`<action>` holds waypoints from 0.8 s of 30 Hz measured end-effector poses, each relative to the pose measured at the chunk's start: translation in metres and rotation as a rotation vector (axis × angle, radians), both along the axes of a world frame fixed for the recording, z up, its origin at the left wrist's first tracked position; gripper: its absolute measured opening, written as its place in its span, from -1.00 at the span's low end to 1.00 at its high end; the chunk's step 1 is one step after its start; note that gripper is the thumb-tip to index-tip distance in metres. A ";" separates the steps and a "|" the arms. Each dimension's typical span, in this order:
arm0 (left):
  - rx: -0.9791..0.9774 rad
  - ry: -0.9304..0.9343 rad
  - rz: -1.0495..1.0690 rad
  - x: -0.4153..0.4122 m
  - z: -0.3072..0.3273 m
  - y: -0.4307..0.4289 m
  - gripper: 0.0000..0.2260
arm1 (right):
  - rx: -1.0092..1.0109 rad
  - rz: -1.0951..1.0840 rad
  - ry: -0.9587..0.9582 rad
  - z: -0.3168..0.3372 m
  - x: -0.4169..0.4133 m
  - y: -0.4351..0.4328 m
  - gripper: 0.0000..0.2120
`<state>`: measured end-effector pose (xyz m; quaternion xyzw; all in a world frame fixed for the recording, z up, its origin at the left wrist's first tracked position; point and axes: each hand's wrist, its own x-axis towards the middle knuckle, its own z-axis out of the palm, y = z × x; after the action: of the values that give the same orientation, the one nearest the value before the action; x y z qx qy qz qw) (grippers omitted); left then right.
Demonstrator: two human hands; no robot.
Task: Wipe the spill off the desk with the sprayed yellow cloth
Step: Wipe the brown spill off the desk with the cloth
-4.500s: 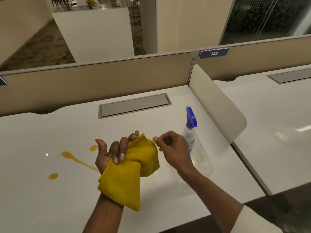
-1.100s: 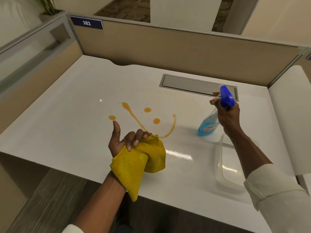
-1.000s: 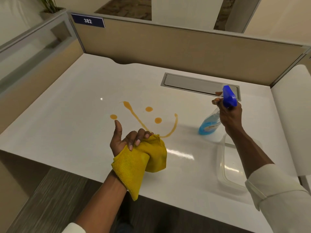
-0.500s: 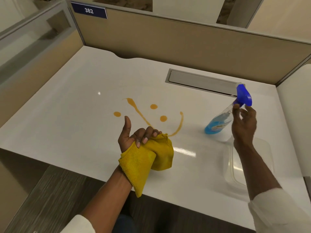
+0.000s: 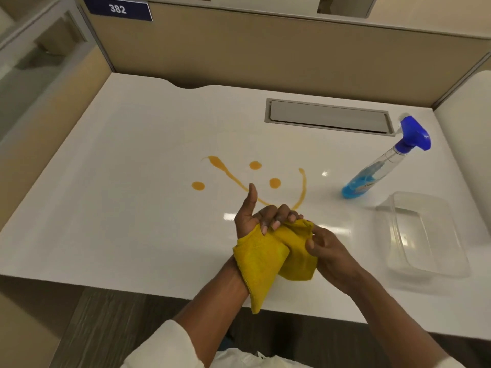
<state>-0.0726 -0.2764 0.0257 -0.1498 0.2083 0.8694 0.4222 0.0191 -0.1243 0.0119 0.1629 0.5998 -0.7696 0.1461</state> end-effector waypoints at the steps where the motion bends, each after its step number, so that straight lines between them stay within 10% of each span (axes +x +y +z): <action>1: 0.000 0.007 -0.029 -0.005 0.000 -0.005 -0.25 | -0.050 0.029 -0.036 -0.003 -0.003 -0.007 -0.05; 12: -0.408 0.201 -0.211 -0.073 -0.028 -0.100 -0.52 | -0.512 -0.131 -0.164 -0.001 -0.008 -0.046 -0.43; 19: -1.688 1.119 -0.024 -0.062 -0.088 -0.174 -0.74 | 0.134 -0.518 -0.068 0.040 0.003 -0.008 -0.65; 24: -2.000 1.163 -0.027 -0.032 -0.126 -0.195 -0.58 | 0.586 -0.585 0.072 0.046 -0.014 0.033 -0.77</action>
<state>-0.1047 -0.4711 -0.1005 0.0080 0.9678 0.2491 -0.0354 0.0050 -0.0909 0.0576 0.3341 0.7268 -0.5805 -0.1524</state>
